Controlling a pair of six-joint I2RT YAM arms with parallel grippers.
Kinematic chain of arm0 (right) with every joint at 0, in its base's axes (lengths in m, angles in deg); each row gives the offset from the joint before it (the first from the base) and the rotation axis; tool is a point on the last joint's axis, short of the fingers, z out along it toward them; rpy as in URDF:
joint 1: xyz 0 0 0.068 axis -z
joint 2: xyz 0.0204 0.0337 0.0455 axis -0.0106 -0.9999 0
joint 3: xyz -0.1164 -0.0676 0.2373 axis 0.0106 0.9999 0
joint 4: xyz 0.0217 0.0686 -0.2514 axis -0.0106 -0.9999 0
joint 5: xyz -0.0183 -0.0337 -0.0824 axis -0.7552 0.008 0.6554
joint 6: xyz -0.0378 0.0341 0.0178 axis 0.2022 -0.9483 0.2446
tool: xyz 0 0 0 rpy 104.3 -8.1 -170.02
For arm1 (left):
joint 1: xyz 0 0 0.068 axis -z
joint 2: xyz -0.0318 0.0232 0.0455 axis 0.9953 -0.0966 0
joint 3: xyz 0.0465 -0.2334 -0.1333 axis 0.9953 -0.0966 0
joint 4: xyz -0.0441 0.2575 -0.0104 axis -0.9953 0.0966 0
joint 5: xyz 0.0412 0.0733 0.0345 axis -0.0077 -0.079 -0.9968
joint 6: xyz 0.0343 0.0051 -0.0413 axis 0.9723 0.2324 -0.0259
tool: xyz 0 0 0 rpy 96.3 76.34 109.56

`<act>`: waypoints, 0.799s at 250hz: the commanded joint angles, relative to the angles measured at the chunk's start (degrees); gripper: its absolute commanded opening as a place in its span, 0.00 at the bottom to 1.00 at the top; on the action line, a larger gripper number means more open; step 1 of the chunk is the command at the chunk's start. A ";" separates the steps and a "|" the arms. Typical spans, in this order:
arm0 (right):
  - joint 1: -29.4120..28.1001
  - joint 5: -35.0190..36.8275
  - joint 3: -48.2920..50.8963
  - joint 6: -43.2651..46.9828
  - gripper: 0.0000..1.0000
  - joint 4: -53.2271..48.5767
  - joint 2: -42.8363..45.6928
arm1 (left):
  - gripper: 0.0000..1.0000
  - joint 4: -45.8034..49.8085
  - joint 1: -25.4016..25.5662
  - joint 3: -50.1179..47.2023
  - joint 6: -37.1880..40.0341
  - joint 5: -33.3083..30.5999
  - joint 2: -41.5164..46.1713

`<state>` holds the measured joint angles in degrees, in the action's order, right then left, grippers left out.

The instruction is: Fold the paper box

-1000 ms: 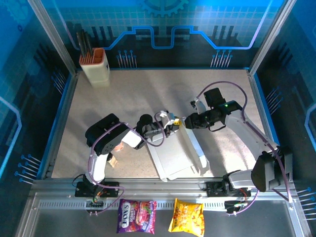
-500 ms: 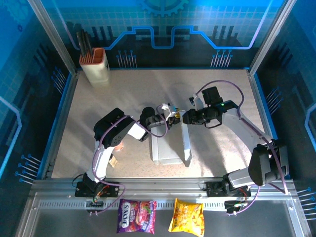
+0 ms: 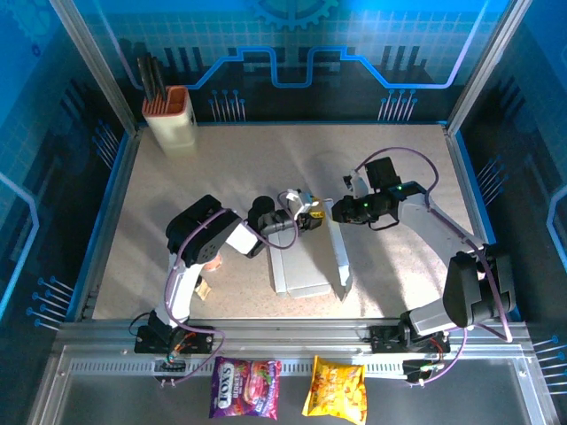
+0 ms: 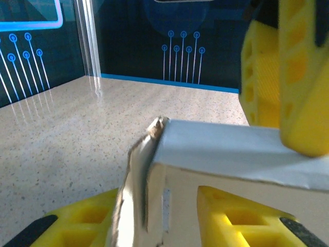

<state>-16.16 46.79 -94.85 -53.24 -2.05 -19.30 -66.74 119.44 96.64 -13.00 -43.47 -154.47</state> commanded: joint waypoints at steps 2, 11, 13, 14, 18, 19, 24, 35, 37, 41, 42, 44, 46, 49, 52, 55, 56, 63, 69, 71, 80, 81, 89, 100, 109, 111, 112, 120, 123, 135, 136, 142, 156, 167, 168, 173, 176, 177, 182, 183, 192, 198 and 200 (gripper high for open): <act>1.43 1.12 2.19 0.51 0.24 -0.73 -0.46 | 0.41 -2.07 1.05 -1.91 -0.31 -1.50 3.76; 1.60 1.01 2.28 0.61 0.24 -0.75 -0.54 | 0.42 -2.05 1.04 -2.18 -0.67 -1.86 4.13; 1.65 1.02 2.26 0.68 0.24 -0.73 -0.61 | 0.42 -2.06 1.05 -2.24 -0.80 -1.90 4.27; 1.65 1.02 2.26 0.68 0.24 -0.73 -0.61 | 0.42 -2.09 1.05 -2.27 -0.86 -1.95 4.26; 1.63 0.97 2.27 0.70 0.24 -0.72 -0.63 | 0.42 -2.04 1.00 -2.37 -1.05 -2.13 4.40; 1.65 0.95 2.28 0.74 0.24 -0.72 -0.67 | 0.42 -2.08 1.03 -2.42 -1.08 -2.11 4.46; 1.68 0.85 2.36 0.83 0.24 -0.76 -0.67 | 0.43 -2.12 1.05 -2.62 -1.16 -2.23 4.65; 1.88 0.69 2.37 0.82 0.24 -0.72 -0.60 | 0.43 -2.05 1.06 -3.14 -1.43 -2.56 5.20; 1.89 0.70 2.37 0.86 0.24 -0.72 -0.56 | 0.43 -2.08 1.08 -3.21 -1.52 -2.62 5.21; 1.93 0.63 2.44 0.93 0.24 -0.72 -0.54 | 0.43 -2.05 1.05 -3.49 -1.54 -2.68 5.41; 1.93 0.61 2.45 0.95 0.24 -0.72 -0.54 | 0.44 -2.08 1.05 -3.51 -1.54 -2.69 5.45; 1.93 0.59 2.42 0.92 0.24 -0.72 -0.54 | 0.44 -2.09 1.05 -3.63 -1.57 -2.72 5.59; 2.02 0.63 2.45 0.89 0.24 -0.72 -0.54 | 0.44 -2.07 1.05 -3.75 -1.62 -2.88 5.71; 2.05 0.51 2.41 0.93 0.24 -0.67 -0.54 | 0.44 -2.07 1.01 -3.90 -1.70 -3.04 5.80; 2.08 0.46 2.42 0.92 0.24 -0.68 -0.52 | 0.44 -1.99 1.05 -4.10 -1.79 -3.17 5.94; 2.10 0.35 2.44 0.97 0.24 -0.71 -0.42 | 0.44 -2.09 1.01 -4.31 -1.87 -3.43 6.07; 2.10 0.38 2.41 1.01 0.24 -0.72 -0.43 | 0.44 -2.10 1.03 -4.40 -1.80 -3.50 6.17; 2.12 0.41 2.42 1.04 0.24 -0.72 -0.45 | 0.44 -2.10 1.05 -4.94 -1.94 -3.80 6.50; 2.16 0.36 2.45 1.04 0.24 -0.79 -0.44 | 0.44 -2.03 1.05 -5.33 -1.97 -3.93 6.92; 2.18 0.40 2.39 1.05 0.24 -0.74 -0.45 | 0.44 -2.05 1.05 -5.47 -1.89 -4.00 7.03; 2.24 0.32 2.39 1.13 0.24 -0.72 -0.45 | 0.45 -2.09 1.05 -6.25 -1.78 -4.26 7.62; 2.26 0.32 2.43 1.09 0.24 -0.72 -0.45 | 0.45 -2.10 1.05 -6.34 -1.75 -4.27 7.69; 2.22 0.28 2.38 1.12 0.24 -0.74 -0.45 | 0.45 -2.05 1.04 -7.11 -1.57 -4.44 8.36; 2.29 0.24 2.37 1.17 0.24 -0.79 -0.50 | 0.46 -2.04 0.92 -8.26 -1.30 -4.84 9.44; 2.36 0.21 2.36 1.24 0.24 -0.81 -0.54 | 0.46 -2.04 0.80 -9.36 -0.95 -5.22 10.45; 2.34 0.16 2.30 1.25 0.24 -0.83 -0.54 | 0.46 -2.06 0.75 -9.58 -1.00 -5.31 10.61; 2.36 0.15 2.34 1.28 0.24 -0.82 -0.54 | 0.46 -2.04 0.72 -9.67 -0.92 -5.37 10.73; 2.33 0.10 2.29 1.36 0.24 -0.89 -0.52 | 0.47 -2.03 0.45 -10.60 -0.92 -5.59 11.68; 2.34 0.19 2.27 1.33 0.24 -0.89 -0.56 | 0.47 -1.99 0.32 -10.95 -0.93 -5.65 12.09; 2.32 0.22 2.28 1.45 0.24 -0.98 -0.54 | 0.47 -1.72 -0.23 -12.26 -0.81 -5.91 13.47; 2.34 0.23 2.24 1.47 0.24 -0.98 -0.54 | 0.47 -1.70 -0.29 -12.33 -0.83 -5.93 13.61; 2.40 0.16 2.19 1.50 0.24 -0.98 -0.53 | 0.48 -1.28 -0.63 -12.91 -0.79 -6.20 14.42; 2.42 0.21 2.09 1.62 0.24 -1.11 -0.66 | 0.48 0.09 -1.51 -13.86 -0.75 -6.87 16.07; 2.45 0.20 2.14 1.63 0.24 -1.04 -0.63 | 0.48 1.73 -2.30 -14.29 -0.42 -7.03 17.24; 2.46 0.22 2.17 1.61 0.24 -1.06 -0.63 | 0.48 1.91 -2.34 -14.31 -0.37 -7.02 17.29; 2.46 0.07 2.15 1.58 0.24 -1.12 -0.63 | 0.48 2.73 -2.73 -14.28 -0.12 -7.04 17.77; 2.40 0.06 2.15 1.69 0.24 -1.14 -0.63 | 0.48 3.25 -2.92 -14.28 -0.02 -6.99 18.01; 2.38 0.06 2.13 1.68 0.24 -1.15 -0.63 | 0.48 3.42 -2.96 -14.31 0.05 -7.00 18.07; 2.48 0.14 2.19 1.72 0.24 -1.16 -0.63 | 0.48 4.27 -3.28 -14.22 0.38 -6.94 18.49; 2.47 0.14 2.15 1.74 0.24 -1.16 -0.63 | 0.48 4.46 -3.36 -14.14 0.43 -6.93 18.58; 2.52 0.08 2.12 1.68 0.24 -1.18 -0.67 | 0.48 5.94 -3.83 -13.86 1.10 -6.84 19.15; 2.47 0.07 2.19 1.72 0.24 -1.18 -0.63 | 0.48 7.09 -4.15 -13.60 1.71 -6.73 19.56; 2.48 0.17 2.20 1.70 0.24 -1.16 -0.63 | 0.48 7.57 -4.20 -13.38 1.95 -6.67 19.66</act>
<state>-14.67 45.10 -94.15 -52.56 -1.43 -19.26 -64.34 116.86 82.94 -13.24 -49.35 -137.84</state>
